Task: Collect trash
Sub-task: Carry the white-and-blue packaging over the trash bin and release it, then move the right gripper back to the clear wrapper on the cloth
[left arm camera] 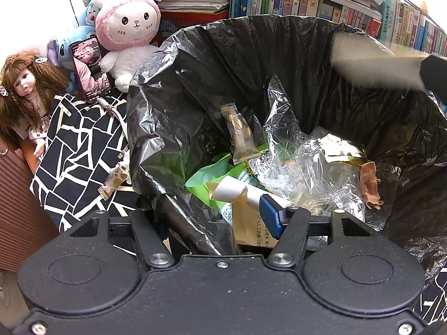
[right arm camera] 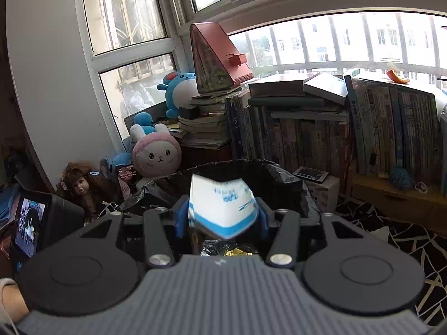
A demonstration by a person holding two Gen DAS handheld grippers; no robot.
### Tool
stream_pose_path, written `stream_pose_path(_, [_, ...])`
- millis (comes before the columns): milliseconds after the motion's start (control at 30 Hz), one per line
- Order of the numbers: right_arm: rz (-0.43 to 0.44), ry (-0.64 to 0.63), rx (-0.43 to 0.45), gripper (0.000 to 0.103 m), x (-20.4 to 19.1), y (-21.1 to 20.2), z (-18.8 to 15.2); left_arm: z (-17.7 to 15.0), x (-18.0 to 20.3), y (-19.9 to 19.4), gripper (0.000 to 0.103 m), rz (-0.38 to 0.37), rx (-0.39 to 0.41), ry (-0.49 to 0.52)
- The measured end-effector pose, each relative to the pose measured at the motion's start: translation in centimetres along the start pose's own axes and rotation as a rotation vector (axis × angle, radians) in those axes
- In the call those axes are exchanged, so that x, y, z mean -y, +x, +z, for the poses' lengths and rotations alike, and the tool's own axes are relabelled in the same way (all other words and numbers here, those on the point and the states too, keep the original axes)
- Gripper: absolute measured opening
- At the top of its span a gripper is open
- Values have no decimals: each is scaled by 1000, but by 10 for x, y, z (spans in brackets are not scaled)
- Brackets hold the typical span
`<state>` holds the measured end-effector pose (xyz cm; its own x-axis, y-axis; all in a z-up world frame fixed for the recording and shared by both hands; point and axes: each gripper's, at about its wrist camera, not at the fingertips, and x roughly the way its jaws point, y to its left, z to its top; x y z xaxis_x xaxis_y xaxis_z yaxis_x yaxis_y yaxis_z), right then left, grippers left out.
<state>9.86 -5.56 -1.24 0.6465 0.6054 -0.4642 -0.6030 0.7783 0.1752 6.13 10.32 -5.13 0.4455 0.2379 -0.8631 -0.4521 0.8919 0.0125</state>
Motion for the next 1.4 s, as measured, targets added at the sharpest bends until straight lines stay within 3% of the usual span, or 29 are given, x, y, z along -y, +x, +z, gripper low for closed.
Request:
stream_pose_path(267, [-6, 12, -12, 72, 3, -5, -4, 0, 0, 0, 59, -1, 0, 2])
stream_pose_path(667, [-68, 67, 26, 81, 24, -22, -7, -1, 0, 0, 59, -3, 1, 7])
stream_pose_path(1400, [-270, 197, 17, 89, 88, -46, -39, -1, 0, 0, 59, -3, 2, 6])
